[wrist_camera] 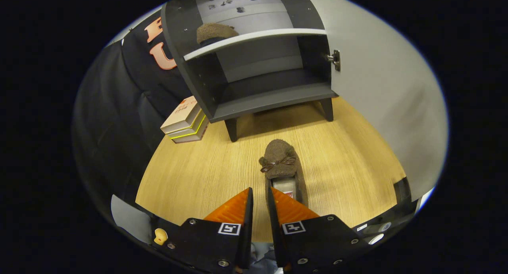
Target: Open the shoe cabinet door, grab the shoes and put them into the shoe cabinet, then close the shoe cabinet door.
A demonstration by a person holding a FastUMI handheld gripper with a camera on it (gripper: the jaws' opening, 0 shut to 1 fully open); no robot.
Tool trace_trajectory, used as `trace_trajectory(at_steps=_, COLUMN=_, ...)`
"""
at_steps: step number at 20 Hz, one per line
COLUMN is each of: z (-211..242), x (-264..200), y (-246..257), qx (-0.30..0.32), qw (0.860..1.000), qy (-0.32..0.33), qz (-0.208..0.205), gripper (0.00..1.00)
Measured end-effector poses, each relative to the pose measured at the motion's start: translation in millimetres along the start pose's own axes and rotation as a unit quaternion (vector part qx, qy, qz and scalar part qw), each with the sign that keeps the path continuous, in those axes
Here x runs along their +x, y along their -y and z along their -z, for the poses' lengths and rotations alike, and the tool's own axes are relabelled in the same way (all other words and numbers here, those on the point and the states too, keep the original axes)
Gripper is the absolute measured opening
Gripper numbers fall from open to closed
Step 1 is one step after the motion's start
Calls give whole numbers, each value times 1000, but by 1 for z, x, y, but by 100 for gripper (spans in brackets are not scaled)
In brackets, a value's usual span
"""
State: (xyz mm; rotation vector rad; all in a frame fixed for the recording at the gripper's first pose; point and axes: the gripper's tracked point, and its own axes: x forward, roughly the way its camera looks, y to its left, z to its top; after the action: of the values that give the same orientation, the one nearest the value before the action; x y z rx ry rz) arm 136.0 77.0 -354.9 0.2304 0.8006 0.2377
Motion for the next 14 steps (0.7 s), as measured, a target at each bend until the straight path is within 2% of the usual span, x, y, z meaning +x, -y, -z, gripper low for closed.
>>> trace_trajectory(at_steps=8, z=24, x=77, y=14, qx=7, qw=998, qy=-58, qz=-10, gripper=23)
trace_trajectory(at_steps=14, z=19, x=112, y=12, qx=7, qw=998, qy=-62, qz=-17, gripper=21)
